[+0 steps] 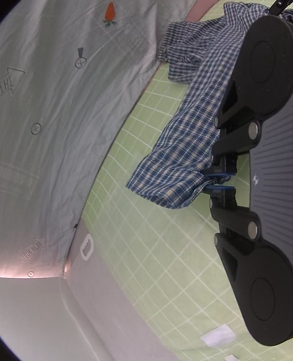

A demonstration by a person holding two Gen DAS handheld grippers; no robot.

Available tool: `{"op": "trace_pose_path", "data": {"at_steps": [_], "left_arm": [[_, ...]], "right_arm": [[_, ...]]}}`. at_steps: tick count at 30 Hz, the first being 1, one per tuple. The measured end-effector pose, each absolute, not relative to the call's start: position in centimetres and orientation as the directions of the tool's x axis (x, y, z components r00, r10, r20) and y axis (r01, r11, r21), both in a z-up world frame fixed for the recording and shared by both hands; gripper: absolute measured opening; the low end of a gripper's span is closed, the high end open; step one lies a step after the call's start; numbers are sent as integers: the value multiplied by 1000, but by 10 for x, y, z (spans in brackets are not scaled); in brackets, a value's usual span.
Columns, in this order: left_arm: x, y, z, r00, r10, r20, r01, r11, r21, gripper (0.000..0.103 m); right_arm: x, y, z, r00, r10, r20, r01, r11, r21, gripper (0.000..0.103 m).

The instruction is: Fold clothes

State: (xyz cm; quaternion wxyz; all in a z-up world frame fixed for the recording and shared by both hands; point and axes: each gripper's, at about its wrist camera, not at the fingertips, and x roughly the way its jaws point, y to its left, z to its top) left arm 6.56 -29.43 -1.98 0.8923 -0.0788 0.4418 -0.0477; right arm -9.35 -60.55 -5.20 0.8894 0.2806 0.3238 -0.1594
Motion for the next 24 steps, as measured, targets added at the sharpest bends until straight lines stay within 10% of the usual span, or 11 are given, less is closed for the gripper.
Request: {"op": "trace_pose_path", "data": {"at_steps": [9, 15, 24], "left_arm": [[68, -288, -59, 491, -124, -862, 4, 990, -141, 26], [79, -287, -60, 511, -90, -855, 3, 995, -102, 54], [94, -294, -71, 495, -89, -864, 27, 996, -87, 60]], "right_arm": [[-82, -614, -69, 693, -129, -709, 519, 773, 366, 40], [-57, -632, -66, 678, -210, -704, 557, 772, 306, 47], [-14, -640, -88, 625, -215, -750, 534, 819, 210, 54]]}}
